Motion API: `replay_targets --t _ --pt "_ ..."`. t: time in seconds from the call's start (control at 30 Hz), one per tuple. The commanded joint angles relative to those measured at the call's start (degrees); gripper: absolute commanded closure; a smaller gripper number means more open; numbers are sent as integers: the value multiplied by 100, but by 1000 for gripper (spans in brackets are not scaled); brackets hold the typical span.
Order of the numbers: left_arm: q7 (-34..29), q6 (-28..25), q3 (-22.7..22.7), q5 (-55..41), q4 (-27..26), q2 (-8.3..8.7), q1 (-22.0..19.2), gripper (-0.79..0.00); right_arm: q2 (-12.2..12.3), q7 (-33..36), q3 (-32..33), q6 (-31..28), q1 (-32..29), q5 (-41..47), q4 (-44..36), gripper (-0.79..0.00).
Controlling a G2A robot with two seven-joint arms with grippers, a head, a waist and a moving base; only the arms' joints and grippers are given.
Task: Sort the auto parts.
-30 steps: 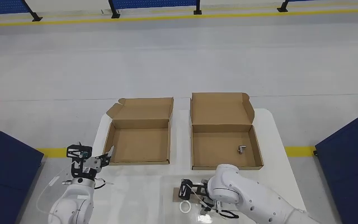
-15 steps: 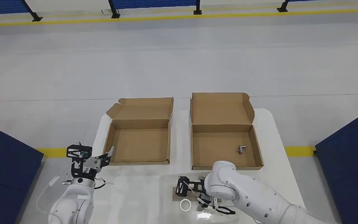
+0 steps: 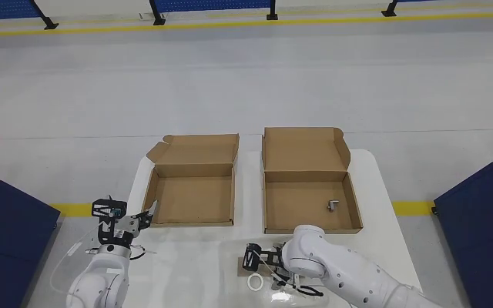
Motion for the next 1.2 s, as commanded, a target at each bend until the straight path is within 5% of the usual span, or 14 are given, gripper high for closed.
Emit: replay_targets --t 0.0,0.07,0.2,0.3,0.8,1.17 --pt "0 0 0 0 0 0 0 -785 6 11 13 16 -22 -32 -26 -745" --pt "0 0 0 0 0 0 0 -785 10 36 26 26 -42 -55 -51 -683" --pt "0 0 0 0 0 0 0 -785 17 67 55 39 -77 -74 -88 -397" --pt "0 0 0 0 0 0 0 -785 23 93 78 53 -103 -93 -110 -342" --pt "0 0 0 0 0 0 0 -785 49 233 188 117 -218 -222 -217 -277" --pt "0 0 0 0 0 0 0 -785 47 284 237 134 -263 -267 -198 -160"
